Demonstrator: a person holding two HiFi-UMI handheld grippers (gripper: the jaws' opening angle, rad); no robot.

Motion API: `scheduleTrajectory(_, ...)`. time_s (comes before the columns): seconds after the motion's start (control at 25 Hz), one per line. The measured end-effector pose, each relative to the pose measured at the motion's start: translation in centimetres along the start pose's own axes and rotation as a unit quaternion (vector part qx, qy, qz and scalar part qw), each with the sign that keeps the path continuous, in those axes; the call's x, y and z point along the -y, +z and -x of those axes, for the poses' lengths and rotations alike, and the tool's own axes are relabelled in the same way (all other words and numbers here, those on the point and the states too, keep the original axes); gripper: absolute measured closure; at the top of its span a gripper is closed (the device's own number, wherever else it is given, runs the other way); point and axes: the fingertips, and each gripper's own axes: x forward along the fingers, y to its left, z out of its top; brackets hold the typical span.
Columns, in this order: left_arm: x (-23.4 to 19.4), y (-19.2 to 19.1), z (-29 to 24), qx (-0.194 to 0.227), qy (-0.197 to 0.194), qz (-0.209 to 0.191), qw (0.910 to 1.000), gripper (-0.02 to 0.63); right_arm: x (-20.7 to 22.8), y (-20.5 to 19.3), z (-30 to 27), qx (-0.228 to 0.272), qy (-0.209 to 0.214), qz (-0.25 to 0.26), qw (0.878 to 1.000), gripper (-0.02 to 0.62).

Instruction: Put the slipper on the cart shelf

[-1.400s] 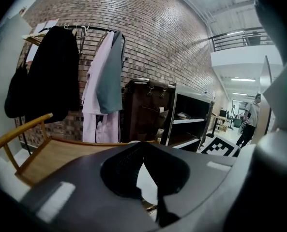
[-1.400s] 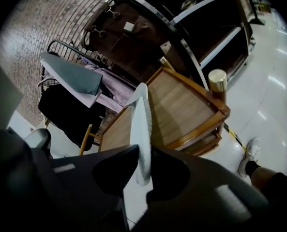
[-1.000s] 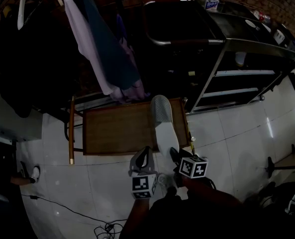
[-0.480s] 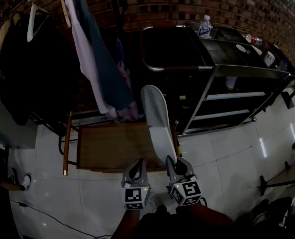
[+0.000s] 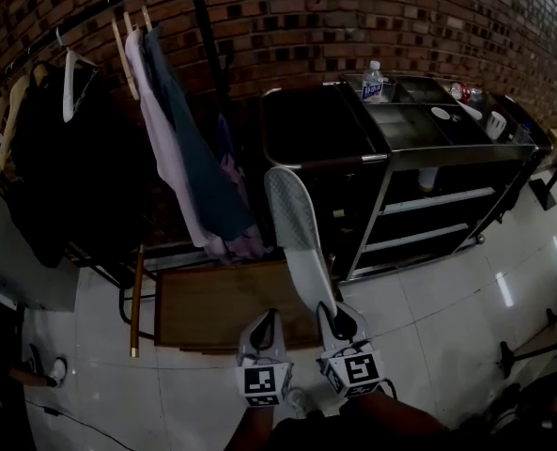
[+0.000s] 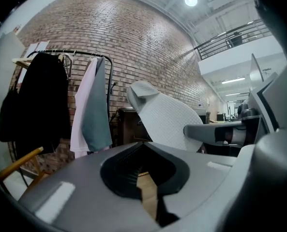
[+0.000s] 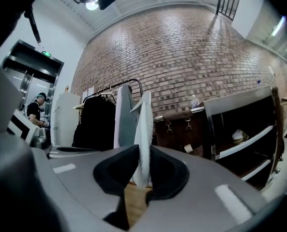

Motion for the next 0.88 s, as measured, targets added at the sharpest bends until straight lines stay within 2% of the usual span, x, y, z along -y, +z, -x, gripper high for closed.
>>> scheduleTrajectory(0.2, 0.3, 0.7, -0.5, 0.007, 0.005, -0.001, 1.0000, 0.591, 0.7, 1.5, -0.1, 0.012, -0.001, 0.008, 1.000, 0.541)
scheduleTrajectory(0.56, 2.4, 1.9, -1.5, 0.028, 0.002, -0.003, 0.9996, 0.591, 3.5, 1.6, 0.9, 0.015, -0.009, 0.016, 1.000, 0.541)
scheduleTrajectory(0.72, 4.8, 1.4, -2.9, 0.018, -0.001, -0.005, 0.9998, 0.591, 5.9, 1.4, 1.9, 0.006, -0.016, 0.010, 1.000, 0.541)
scheduleTrajectory(0.88, 8.3, 0.5, -4.8, 0.012, -0.011, -0.016, 0.9997, 0.591, 10.4, 0.0, 4.2, -0.019, -0.039, 0.001, 0.999, 0.541)
